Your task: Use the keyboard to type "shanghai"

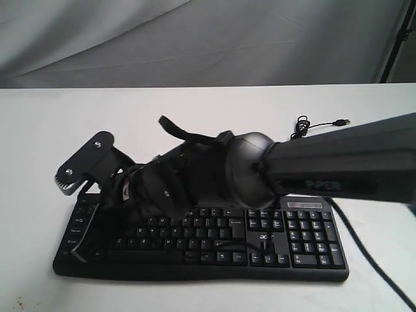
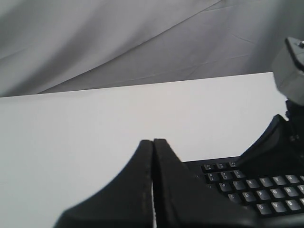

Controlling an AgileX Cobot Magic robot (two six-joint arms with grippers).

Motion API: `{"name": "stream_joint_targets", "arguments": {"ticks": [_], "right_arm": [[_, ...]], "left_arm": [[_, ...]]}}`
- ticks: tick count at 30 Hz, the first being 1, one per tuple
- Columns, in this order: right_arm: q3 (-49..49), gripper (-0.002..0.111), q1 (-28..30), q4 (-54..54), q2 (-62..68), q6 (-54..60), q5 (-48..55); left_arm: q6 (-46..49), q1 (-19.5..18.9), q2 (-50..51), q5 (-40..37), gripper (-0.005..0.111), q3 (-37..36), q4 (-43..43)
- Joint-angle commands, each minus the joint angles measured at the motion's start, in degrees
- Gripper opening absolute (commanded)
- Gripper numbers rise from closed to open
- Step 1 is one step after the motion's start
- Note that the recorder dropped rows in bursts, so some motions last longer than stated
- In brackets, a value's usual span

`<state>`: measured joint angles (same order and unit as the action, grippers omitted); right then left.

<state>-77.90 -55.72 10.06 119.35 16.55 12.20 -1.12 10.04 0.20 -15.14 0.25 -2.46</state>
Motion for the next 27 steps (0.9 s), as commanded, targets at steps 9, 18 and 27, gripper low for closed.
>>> {"name": "stream_joint_targets", "arguments": {"ticks": [9, 18, 27], "right_arm": [[-6.6, 0.0, -1.5, -0.6, 6.2, 0.1, 1.6], [-8.2, 0.0, -1.5, -0.6, 8.2, 0.6, 0.5], [-8.2, 0.0, -1.5, -0.6, 9.7, 1.1, 0.3]], "left_arm": [[-0.2, 0.2, -0.2, 0.3, 0.0, -0.2, 0.0], [-0.2, 0.2, -0.2, 0.3, 0.0, -0.2, 0.0], [-0.2, 0.2, -0.2, 0.3, 0.0, -0.2, 0.0]]}}
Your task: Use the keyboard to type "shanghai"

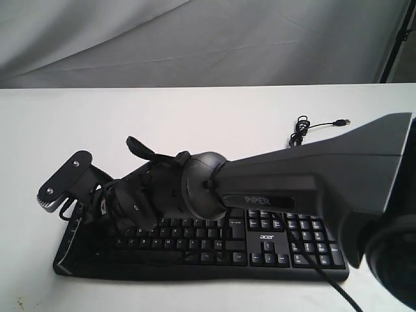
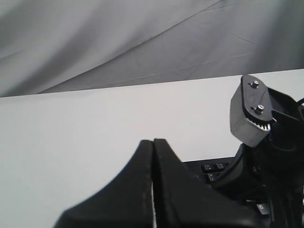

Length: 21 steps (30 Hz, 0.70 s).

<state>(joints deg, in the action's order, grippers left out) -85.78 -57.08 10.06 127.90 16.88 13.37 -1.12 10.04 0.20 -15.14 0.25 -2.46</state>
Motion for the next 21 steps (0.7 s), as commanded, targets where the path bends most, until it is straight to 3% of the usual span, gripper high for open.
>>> {"name": "stream_joint_targets", "arguments": {"ticks": [1, 15, 21], "right_arm": [[-0.3, 0.0, -0.1, -0.2, 1.2, 0.8, -1.2], [-0.2, 0.0, -0.1, -2.8, -3.4, 0.8, 2.2], [9.2, 0.0, 0.9, -3.2, -10.3, 0.6, 1.6]], "left_arm": [[-0.2, 0.2, -0.2, 0.3, 0.0, -0.2, 0.0], [-0.2, 0.2, -0.2, 0.3, 0.0, -0.2, 0.0], [-0.2, 0.2, -0.2, 0.3, 0.0, -0.2, 0.0]]}}
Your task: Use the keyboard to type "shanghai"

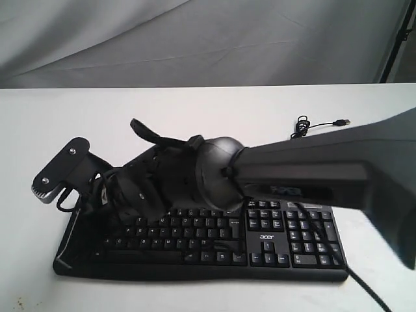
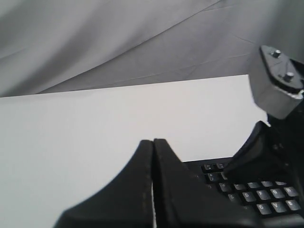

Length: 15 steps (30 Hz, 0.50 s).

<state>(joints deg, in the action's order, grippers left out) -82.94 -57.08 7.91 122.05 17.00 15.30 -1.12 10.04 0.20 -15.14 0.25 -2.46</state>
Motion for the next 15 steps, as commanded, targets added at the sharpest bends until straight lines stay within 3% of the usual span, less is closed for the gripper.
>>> {"name": "stream_joint_targets", "arguments": {"ticks": [1, 7, 15], "right_arm": [[8.8, 0.0, 1.3, -0.9, -5.8, 0.3, -1.2], [20.2, 0.0, 3.9, 1.2, -10.6, -0.9, -7.5], [21.9, 0.0, 3.9, 2.2, -9.7, -0.8, -9.6]], "left_arm": [[-0.2, 0.2, -0.2, 0.3, 0.0, -0.2, 0.0], [-0.2, 0.2, -0.2, 0.3, 0.0, -0.2, 0.0], [-0.2, 0.2, -0.2, 0.3, 0.0, -0.2, 0.0]]}}
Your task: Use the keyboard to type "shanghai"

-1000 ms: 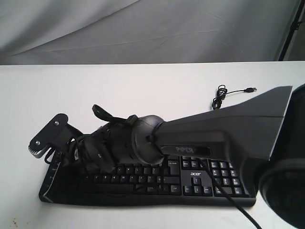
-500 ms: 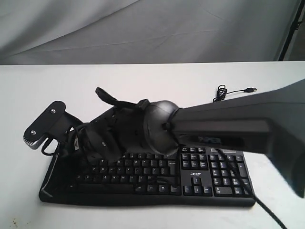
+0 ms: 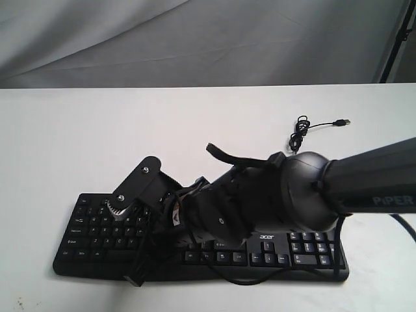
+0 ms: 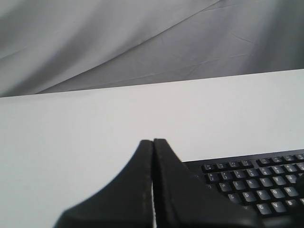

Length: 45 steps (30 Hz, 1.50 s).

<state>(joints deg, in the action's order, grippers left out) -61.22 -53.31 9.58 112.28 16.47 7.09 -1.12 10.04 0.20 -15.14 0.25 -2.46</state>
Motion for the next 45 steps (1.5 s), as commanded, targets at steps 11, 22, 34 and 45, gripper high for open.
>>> {"name": "stream_joint_targets", "arguments": {"ticks": [11, 22, 34, 45], "right_arm": [[0.1, 0.0, 0.1, 0.5, 2.8, -0.3, -1.8], [-0.9, 0.0, 0.1, 0.4, 0.0, -0.2, -2.1], [-4.3, 0.0, 0.1, -0.5, 1.4, -0.2, -2.8], [-4.3, 0.0, 0.1, -0.2, 4.1, -0.2, -6.2]], "left_arm": [[-0.2, 0.2, -0.2, 0.3, 0.0, -0.2, 0.0], [-0.2, 0.2, -0.2, 0.3, 0.0, -0.2, 0.0], [-0.2, 0.2, -0.2, 0.3, 0.0, -0.2, 0.0], [-0.2, 0.2, -0.2, 0.3, 0.0, -0.2, 0.0]]}}
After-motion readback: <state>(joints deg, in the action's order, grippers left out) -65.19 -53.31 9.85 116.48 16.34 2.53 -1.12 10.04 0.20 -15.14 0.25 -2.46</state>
